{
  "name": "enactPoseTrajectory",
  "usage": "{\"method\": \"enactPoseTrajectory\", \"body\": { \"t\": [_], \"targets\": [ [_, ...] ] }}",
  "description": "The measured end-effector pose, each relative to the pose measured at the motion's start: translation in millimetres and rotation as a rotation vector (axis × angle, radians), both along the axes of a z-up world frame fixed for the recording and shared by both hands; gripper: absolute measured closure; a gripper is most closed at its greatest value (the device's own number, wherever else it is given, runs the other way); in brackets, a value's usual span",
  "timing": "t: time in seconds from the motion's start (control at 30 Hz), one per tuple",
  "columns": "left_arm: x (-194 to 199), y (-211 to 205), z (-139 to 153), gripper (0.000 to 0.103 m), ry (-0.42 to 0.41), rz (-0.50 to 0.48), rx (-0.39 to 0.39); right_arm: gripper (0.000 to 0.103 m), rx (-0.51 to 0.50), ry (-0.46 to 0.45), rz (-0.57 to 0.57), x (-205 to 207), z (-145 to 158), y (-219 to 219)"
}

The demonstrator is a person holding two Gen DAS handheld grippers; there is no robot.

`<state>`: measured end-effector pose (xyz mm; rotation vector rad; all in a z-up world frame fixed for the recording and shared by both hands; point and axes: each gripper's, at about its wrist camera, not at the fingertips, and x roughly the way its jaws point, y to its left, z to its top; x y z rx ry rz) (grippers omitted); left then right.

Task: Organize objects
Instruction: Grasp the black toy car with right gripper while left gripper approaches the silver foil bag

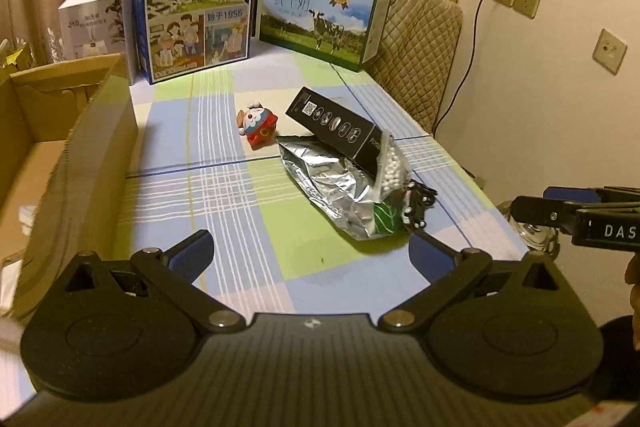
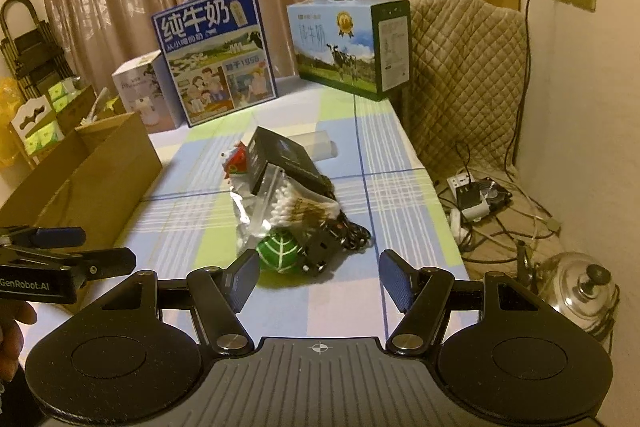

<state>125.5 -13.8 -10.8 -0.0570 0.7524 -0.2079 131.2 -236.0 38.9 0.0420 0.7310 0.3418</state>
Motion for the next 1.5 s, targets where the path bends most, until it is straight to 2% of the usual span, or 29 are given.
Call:
{"method": "enactPoseTrajectory", "body": {
  "t": [0.37,0.57,0.73,0.87,0.93,0.97,1.0,1.13,1.27,1.3,1.5],
  "targets": [
    [47,-2,-46,0.001,0.039,-0.029,0.024,0.040,0.018,0.056,0.014,56,-55,12],
    [70,-1,-58,0.001,0.032,-0.046,0.038,0.040,0.045,0.109,0.023,77,-80,14],
    [83,4,-66,0.001,0.051,-0.037,-0.001,0.042,0.085,0.139,0.024,92,-87,21],
    [86,6,-69,0.001,0.065,-0.036,-0.026,0.052,0.089,0.164,0.000,104,-92,26],
    [86,7,-70,0.001,0.068,-0.030,-0.018,0.060,0.091,0.168,-0.021,108,-94,27],
    [87,8,-71,0.001,0.070,-0.024,-0.017,0.068,0.091,0.170,-0.021,109,-94,27],
    [87,9,-71,0.001,0.073,-0.019,-0.020,0.073,0.087,0.171,-0.019,109,-94,29],
    [88,16,-71,0.001,0.083,0.005,-0.050,0.075,0.072,0.172,0.049,106,-93,38],
    [86,21,-67,0.001,0.074,0.019,-0.071,0.075,0.113,0.211,0.156,101,-96,48],
    [86,22,-67,0.001,0.071,0.017,-0.073,0.079,0.116,0.215,0.167,99,-95,49],
    [86,14,-66,0.001,0.062,-0.054,-0.087,0.079,0.057,0.185,0.109,91,-91,41]
  ]
}}
